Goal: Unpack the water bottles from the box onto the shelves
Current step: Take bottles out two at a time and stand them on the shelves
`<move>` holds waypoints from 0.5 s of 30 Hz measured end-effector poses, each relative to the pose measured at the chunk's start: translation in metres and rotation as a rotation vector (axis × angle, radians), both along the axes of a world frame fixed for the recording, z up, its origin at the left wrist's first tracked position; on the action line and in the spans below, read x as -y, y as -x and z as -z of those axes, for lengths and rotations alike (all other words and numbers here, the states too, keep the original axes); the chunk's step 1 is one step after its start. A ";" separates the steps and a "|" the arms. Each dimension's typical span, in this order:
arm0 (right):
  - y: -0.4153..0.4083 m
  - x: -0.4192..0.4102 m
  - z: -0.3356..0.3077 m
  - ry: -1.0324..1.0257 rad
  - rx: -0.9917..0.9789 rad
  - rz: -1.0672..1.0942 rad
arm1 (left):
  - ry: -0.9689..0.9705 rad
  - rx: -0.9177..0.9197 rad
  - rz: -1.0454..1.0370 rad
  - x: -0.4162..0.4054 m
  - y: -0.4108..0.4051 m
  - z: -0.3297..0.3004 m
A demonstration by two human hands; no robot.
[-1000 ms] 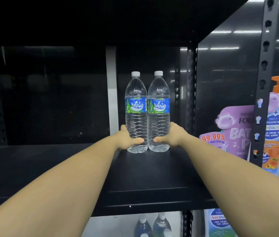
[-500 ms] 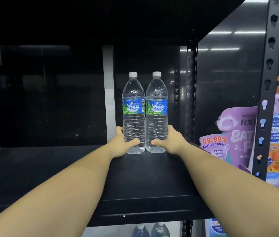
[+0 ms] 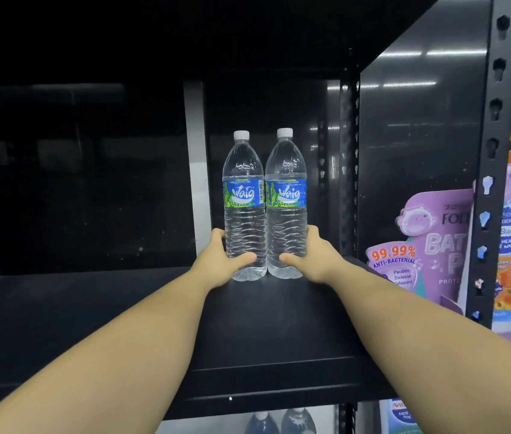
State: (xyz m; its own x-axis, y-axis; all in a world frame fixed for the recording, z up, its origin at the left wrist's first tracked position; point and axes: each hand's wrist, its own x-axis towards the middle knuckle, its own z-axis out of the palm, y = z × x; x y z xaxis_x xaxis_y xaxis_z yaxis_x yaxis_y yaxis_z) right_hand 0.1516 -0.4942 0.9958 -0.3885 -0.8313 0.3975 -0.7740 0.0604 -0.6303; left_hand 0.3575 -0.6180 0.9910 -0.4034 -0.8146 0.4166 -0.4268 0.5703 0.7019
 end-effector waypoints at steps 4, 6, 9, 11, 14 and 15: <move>0.001 0.000 0.000 -0.005 0.013 -0.004 | -0.009 -0.008 0.001 0.003 0.001 0.002; 0.001 -0.001 0.000 -0.005 0.021 -0.005 | -0.010 -0.014 0.002 0.003 0.002 0.001; -0.001 -0.003 0.000 -0.009 0.019 0.013 | -0.013 -0.012 -0.001 -0.001 0.000 -0.001; -0.003 -0.005 -0.002 -0.032 0.022 0.028 | -0.029 -0.012 -0.001 0.002 -0.001 -0.002; -0.005 -0.014 -0.011 -0.092 0.060 0.062 | -0.036 0.081 -0.005 -0.002 -0.009 -0.006; -0.007 -0.020 -0.014 -0.112 0.075 0.083 | -0.032 0.137 -0.020 -0.006 -0.013 -0.008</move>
State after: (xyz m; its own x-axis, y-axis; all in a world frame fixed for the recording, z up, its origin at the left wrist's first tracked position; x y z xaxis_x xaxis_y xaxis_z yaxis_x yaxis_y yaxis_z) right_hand 0.1585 -0.4743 1.0098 -0.4831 -0.8325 0.2712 -0.7145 0.1958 -0.6716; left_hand 0.3708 -0.6123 0.9993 -0.4385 -0.8349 0.3326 -0.5306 0.5392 0.6539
